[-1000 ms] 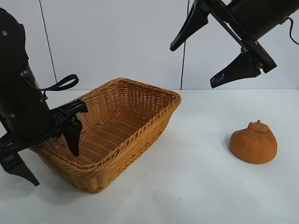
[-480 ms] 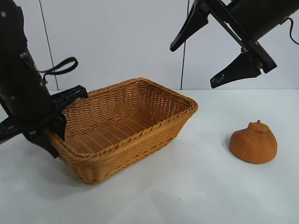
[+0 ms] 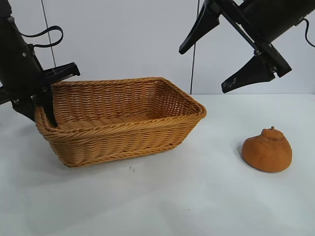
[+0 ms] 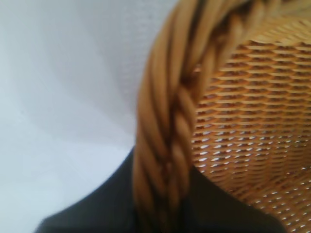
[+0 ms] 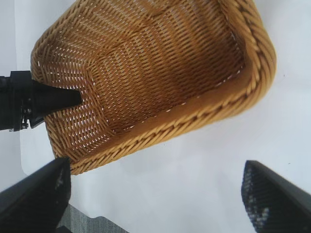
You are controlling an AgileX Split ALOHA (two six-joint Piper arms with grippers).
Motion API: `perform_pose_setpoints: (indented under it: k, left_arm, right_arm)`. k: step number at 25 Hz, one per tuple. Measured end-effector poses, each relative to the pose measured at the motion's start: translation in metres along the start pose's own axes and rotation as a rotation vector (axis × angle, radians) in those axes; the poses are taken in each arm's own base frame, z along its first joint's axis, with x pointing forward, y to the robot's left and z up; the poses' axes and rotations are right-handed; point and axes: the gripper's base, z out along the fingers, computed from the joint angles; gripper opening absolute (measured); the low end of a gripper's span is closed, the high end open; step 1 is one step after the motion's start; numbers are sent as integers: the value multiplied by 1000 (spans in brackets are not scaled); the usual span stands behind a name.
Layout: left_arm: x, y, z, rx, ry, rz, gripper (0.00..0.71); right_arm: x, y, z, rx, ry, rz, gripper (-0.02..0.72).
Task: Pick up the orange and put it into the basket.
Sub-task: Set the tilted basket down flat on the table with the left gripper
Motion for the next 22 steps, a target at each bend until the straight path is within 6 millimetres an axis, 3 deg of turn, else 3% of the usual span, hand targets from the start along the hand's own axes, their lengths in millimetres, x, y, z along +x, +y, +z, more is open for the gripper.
perform_pose_setpoints:
  k: [6,11,22]
  left_arm:
    - [1,-10,-9,52,48,172,85]
    - [4,-7,-1,38,115,240,85]
    - [7,-5,56,-5,198,254,85]
  right_arm:
    - [0,0,0,0,0,0,652]
    - [0,0,0,0,0,0,652]
    - [0,0,0,0,2,0,652]
